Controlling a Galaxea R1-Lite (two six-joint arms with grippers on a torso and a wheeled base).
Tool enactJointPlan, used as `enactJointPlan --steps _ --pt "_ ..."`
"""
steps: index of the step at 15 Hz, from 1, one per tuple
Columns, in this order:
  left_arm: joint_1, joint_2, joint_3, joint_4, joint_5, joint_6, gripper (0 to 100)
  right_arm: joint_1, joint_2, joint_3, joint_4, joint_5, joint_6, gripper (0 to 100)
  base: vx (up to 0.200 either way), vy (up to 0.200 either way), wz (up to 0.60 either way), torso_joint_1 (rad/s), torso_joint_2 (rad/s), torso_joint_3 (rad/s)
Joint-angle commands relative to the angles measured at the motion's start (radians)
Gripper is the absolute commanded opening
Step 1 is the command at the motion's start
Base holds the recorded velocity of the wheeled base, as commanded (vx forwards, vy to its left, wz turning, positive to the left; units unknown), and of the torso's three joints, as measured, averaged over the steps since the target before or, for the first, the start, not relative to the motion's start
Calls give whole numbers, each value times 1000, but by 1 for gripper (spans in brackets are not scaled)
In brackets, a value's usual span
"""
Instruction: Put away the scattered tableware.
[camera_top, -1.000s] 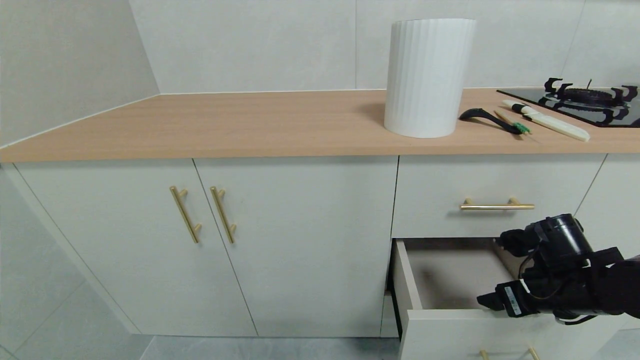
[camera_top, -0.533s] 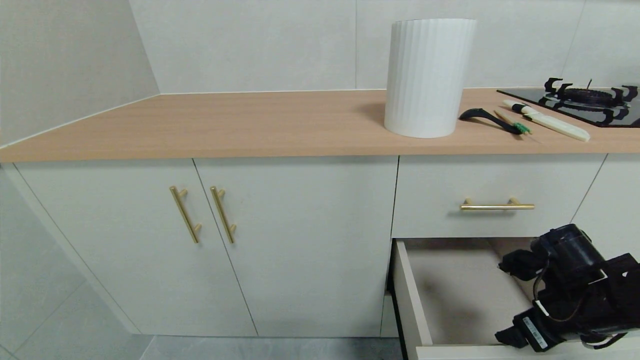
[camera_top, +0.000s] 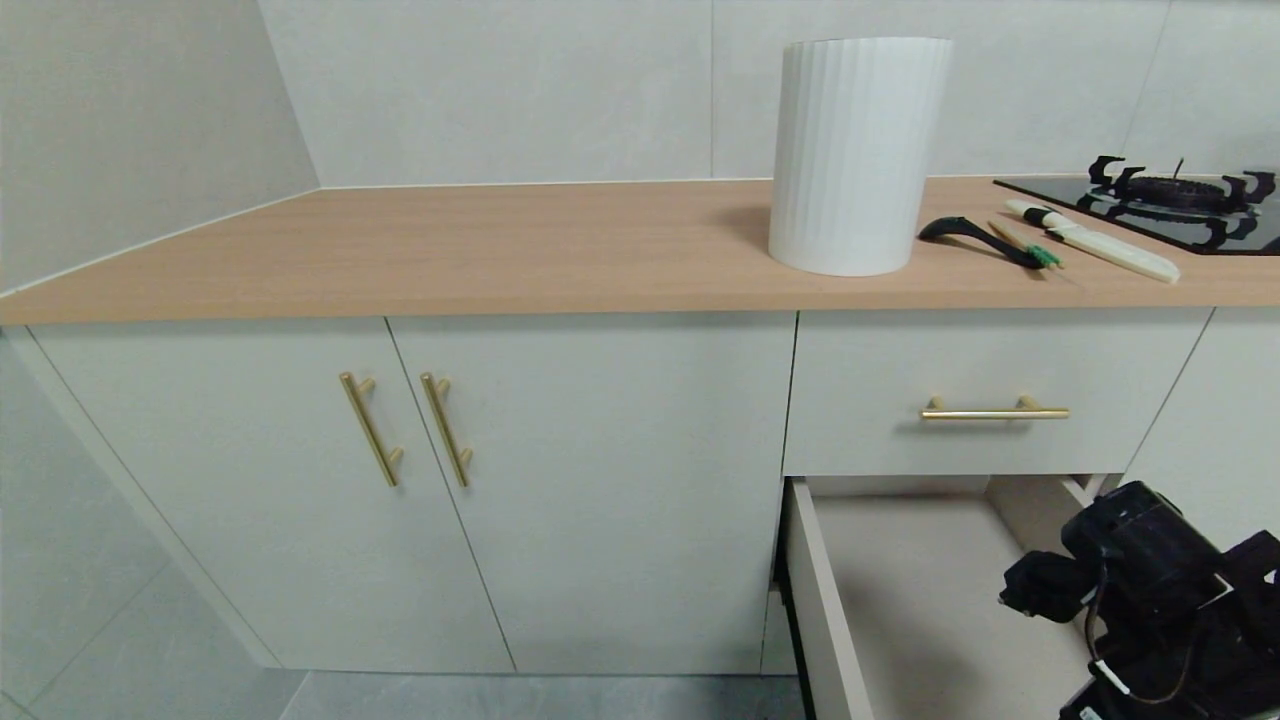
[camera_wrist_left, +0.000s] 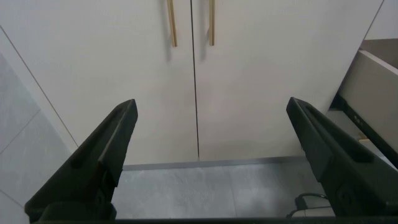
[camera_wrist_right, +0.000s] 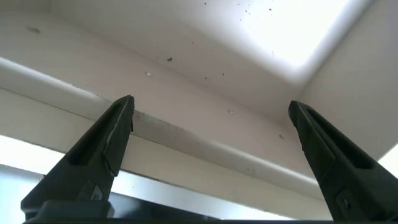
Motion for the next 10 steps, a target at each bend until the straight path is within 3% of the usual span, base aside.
enactJointPlan --steps 1,6,9,10 --pt "0 1 0 0 0 0 100 17 -13 24 -5 0 -16 100 0 0 0 0 0 0" --pt "0 1 0 0 0 0 100 17 -16 4 -17 -4 -11 100 0 0 0 0 0 0" --pt "0 1 0 0 0 0 100 -30 -10 -104 -71 0 142 100 0 0 0 0 0 0" --pt "0 1 0 0 0 0 100 -34 -9 -125 -146 0 239 100 0 0 0 0 0 0"
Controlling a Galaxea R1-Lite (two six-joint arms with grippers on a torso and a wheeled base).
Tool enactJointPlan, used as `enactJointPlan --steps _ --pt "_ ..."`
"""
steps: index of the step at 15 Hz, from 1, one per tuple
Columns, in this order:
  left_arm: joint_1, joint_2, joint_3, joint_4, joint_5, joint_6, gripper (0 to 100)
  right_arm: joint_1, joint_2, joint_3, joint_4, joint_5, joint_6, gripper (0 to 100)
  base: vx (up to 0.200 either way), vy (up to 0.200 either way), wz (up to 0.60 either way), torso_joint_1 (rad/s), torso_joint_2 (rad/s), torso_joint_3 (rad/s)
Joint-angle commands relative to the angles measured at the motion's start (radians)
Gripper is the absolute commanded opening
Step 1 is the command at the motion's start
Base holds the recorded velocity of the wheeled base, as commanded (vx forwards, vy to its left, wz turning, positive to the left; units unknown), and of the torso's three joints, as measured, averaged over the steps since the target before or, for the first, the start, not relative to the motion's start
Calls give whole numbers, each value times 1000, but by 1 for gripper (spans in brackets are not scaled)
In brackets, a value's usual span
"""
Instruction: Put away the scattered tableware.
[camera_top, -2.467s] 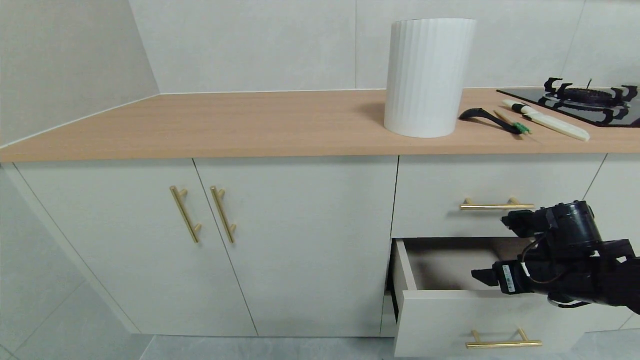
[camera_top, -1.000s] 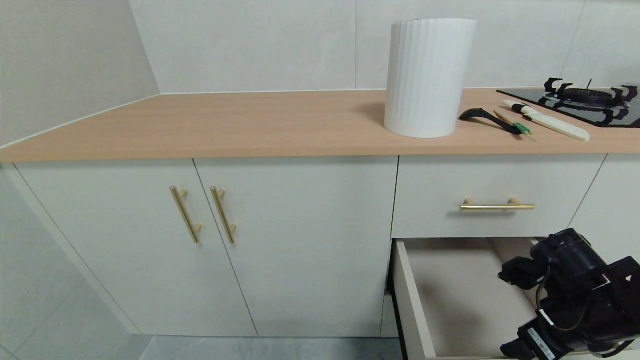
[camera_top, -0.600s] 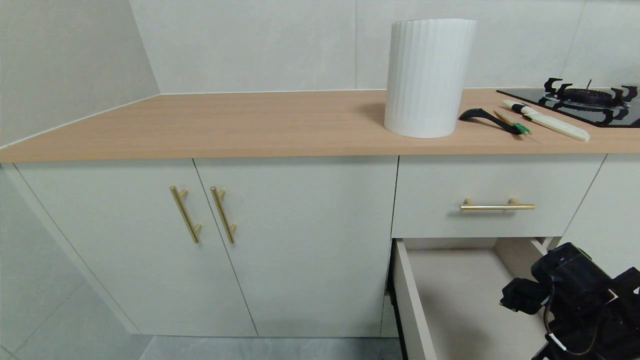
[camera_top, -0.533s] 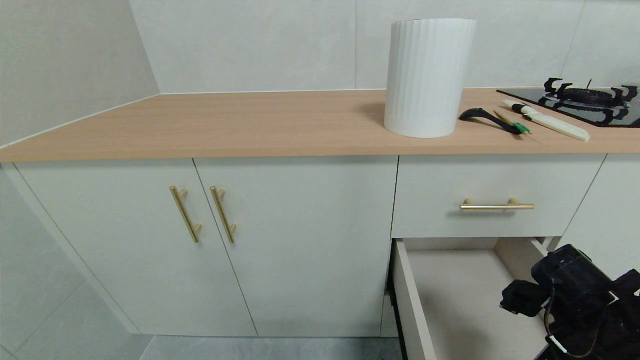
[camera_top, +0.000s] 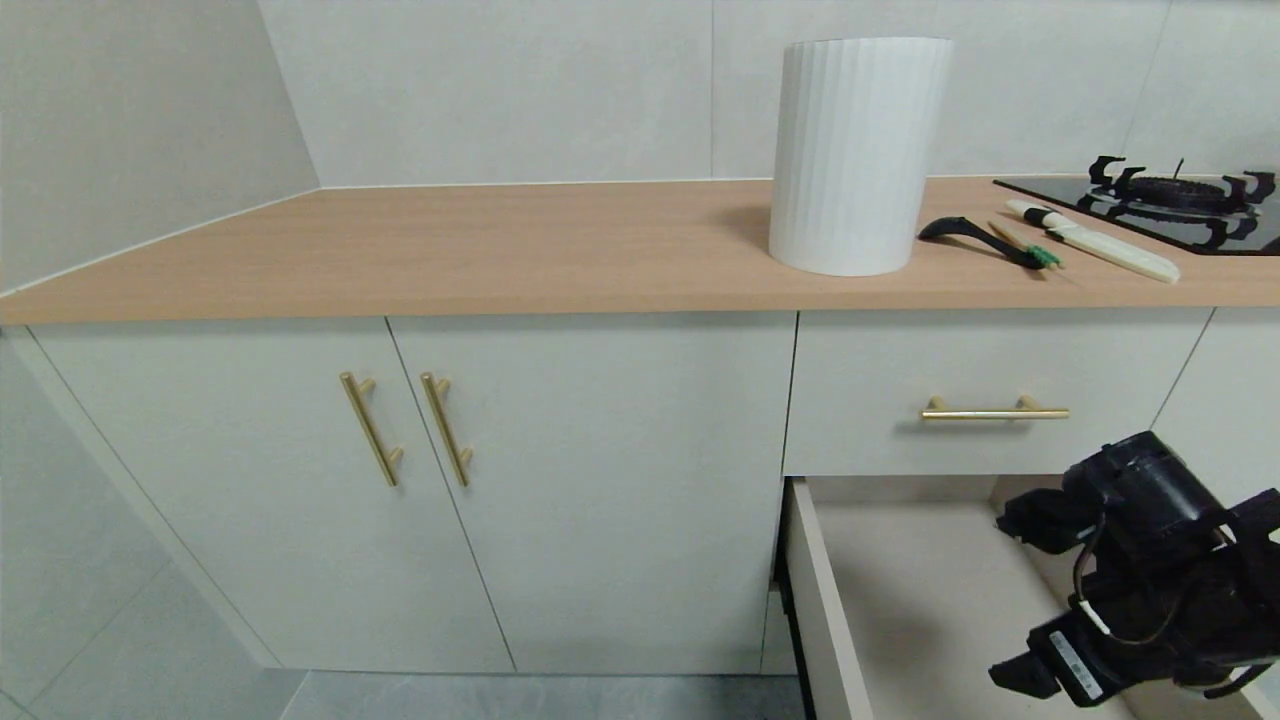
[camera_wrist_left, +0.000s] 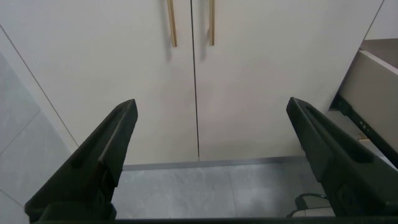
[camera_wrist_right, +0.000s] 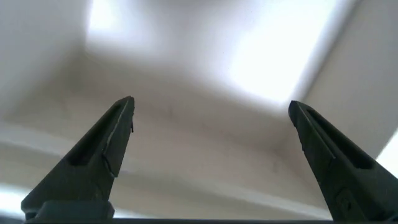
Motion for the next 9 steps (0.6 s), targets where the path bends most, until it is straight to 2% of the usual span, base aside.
enactJointPlan --steps 1,4,9 --pt "0 1 0 0 0 0 100 -12 0 -42 -138 0 142 100 0 0 0 0 0 0" --pt "0 1 0 0 0 0 100 -12 3 -34 -269 -10 169 100 0 0 0 0 0 0" --pt "0 1 0 0 0 0 100 -12 -44 -24 -279 -25 163 100 0 0 0 0 0 0"
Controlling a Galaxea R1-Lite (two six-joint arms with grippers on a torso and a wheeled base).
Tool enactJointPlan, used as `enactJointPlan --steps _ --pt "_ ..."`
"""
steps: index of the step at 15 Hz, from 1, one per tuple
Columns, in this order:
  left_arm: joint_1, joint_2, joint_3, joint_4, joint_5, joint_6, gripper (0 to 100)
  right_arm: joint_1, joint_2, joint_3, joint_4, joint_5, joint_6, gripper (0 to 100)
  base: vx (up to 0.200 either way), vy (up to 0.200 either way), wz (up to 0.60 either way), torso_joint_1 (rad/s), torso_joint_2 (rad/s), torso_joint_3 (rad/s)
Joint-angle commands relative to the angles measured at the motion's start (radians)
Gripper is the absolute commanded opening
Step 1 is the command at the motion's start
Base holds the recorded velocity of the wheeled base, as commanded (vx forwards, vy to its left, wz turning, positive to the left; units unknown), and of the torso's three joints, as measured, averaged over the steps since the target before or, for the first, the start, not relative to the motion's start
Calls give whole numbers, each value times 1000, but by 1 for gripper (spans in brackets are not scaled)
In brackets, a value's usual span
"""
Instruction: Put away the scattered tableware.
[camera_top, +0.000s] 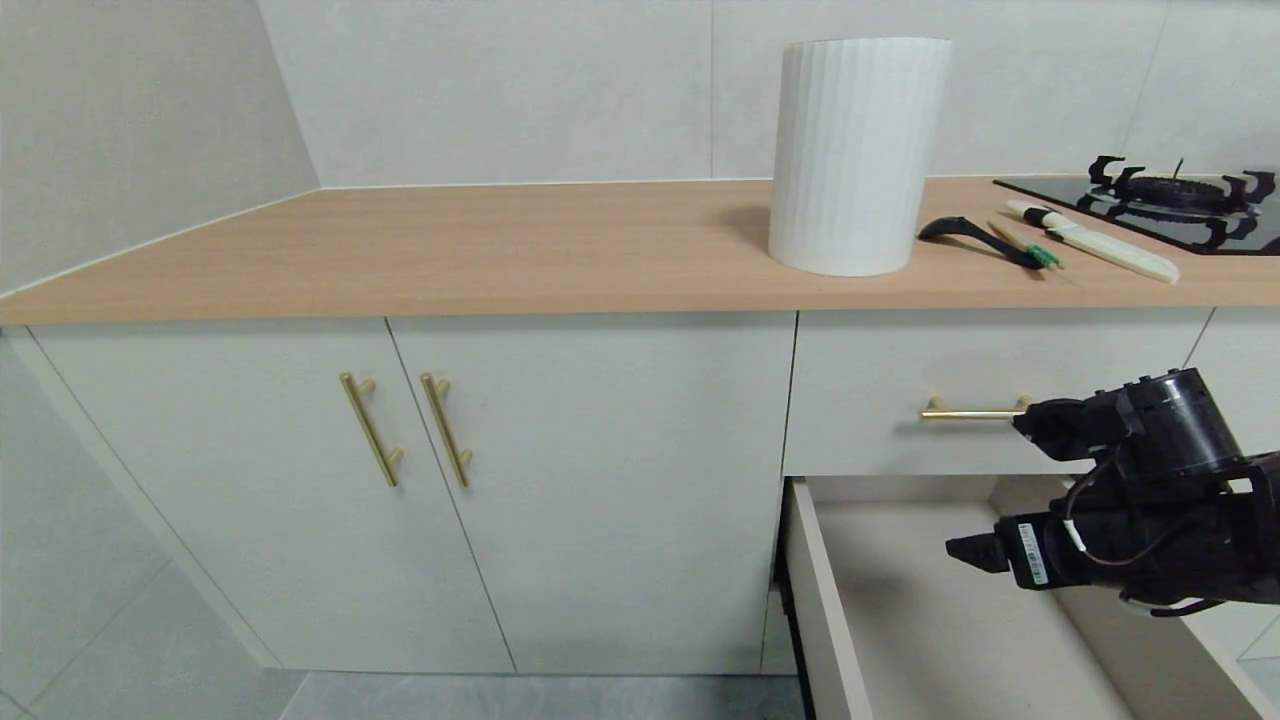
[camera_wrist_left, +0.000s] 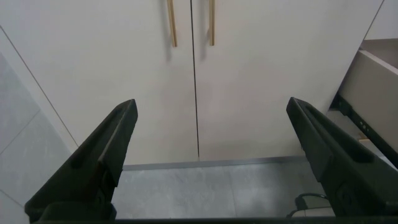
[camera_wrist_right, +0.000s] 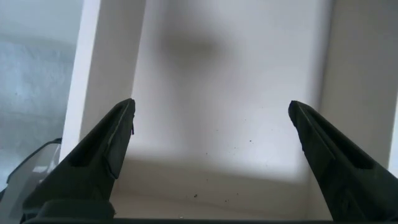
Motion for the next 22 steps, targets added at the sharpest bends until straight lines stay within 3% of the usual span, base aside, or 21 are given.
enactJointPlan --steps 1,17,22 --pt "0 1 0 0 0 0 100 0 -27 1 -2 -2 -2 100 0 0 0 36 -154 -129" --pt "0 1 0 0 0 0 100 5 -54 -14 -4 0 -4 100 0 0 0 156 -427 -275" --pt "0 1 0 0 0 0 100 0 -57 -215 -1 1 -28 100 0 0 0 36 -78 -46"
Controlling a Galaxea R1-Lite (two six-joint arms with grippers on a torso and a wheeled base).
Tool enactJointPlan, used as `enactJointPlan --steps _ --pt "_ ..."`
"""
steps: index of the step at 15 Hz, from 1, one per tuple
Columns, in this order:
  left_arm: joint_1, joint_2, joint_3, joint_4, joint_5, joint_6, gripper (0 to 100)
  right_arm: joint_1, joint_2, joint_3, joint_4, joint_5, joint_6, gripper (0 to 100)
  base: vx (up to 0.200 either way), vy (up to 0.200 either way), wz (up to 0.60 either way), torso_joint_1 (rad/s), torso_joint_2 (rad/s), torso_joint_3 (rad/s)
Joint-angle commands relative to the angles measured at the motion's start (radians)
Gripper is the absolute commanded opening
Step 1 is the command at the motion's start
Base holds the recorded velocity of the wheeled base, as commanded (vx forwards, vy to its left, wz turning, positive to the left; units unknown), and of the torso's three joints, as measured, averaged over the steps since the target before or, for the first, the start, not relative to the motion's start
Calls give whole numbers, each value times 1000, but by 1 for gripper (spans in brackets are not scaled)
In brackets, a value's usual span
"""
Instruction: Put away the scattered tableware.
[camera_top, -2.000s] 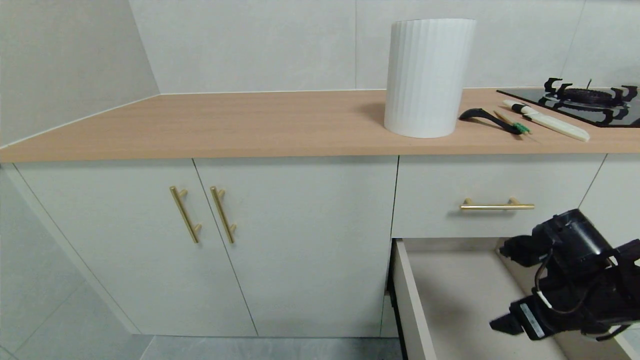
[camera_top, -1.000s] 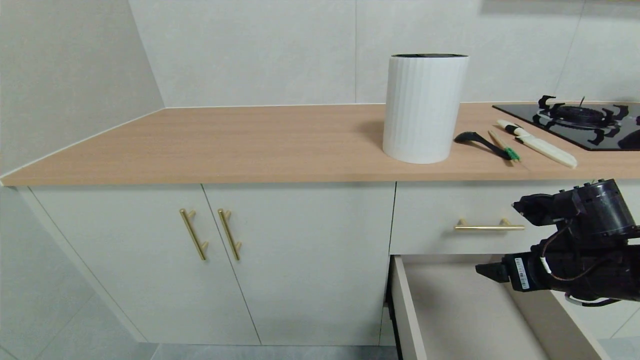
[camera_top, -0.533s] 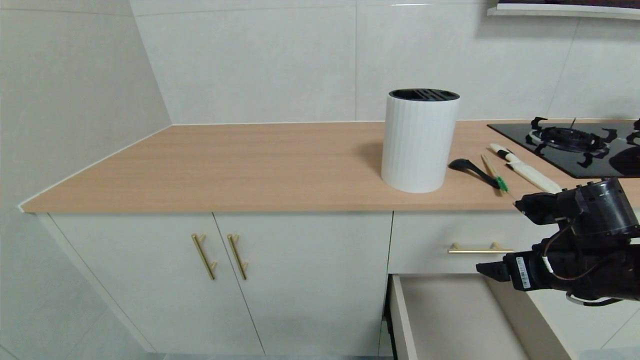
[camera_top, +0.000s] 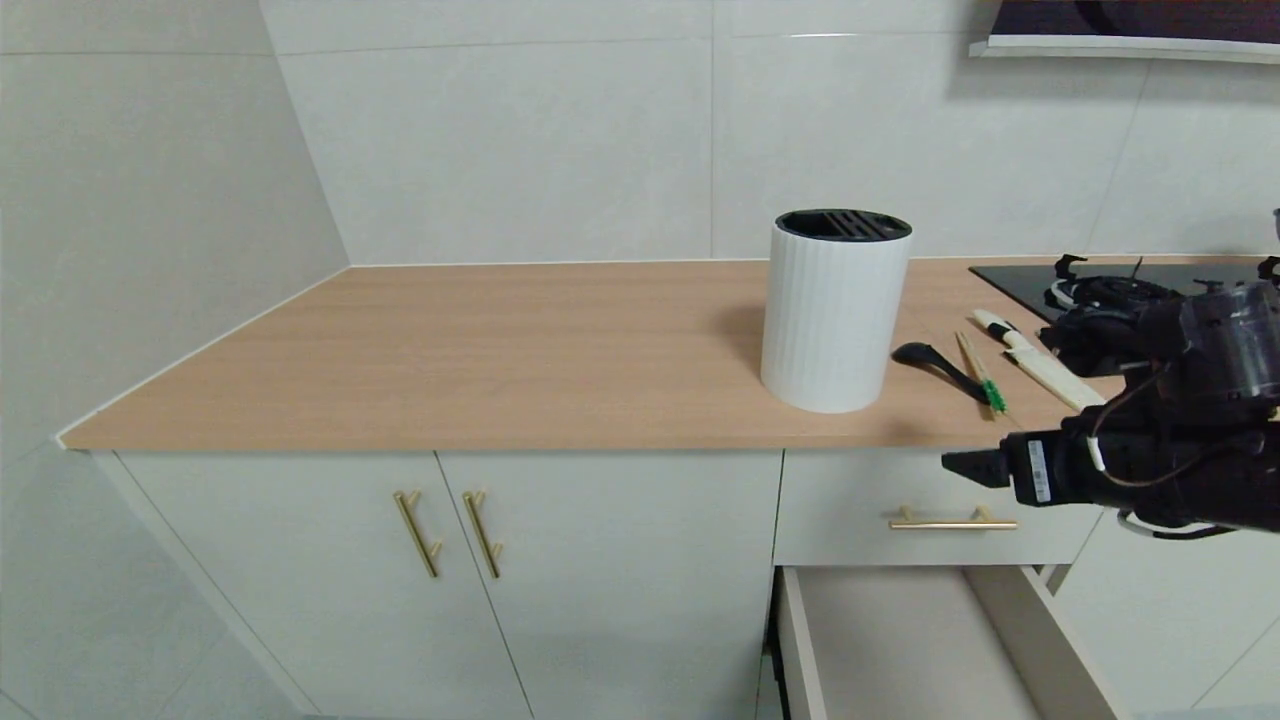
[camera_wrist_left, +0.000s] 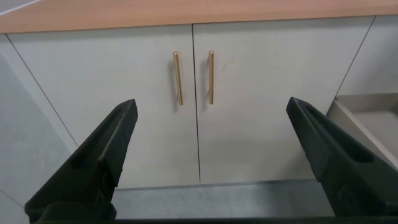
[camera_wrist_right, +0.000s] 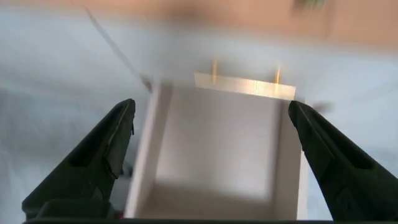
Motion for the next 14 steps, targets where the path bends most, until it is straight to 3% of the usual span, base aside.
enactJointPlan --steps 1,3,6,10,14 --pt "0 1 0 0 0 0 100 0 22 -167 73 -4 2 100 0 0 0 0 0 0" --pt "0 1 0 0 0 0 100 0 35 -238 135 -7 51 100 0 0 0 0 0 0" --pt "0 1 0 0 0 0 100 -10 91 -310 143 -157 121 100 0 0 0 0 0 0" --pt "0 1 0 0 0 0 100 -50 197 -399 217 -198 187 100 0 0 0 0 0 0" --pt "0 1 0 0 0 0 100 -99 289 -419 226 -292 194 100 0 0 0 0 0 0"
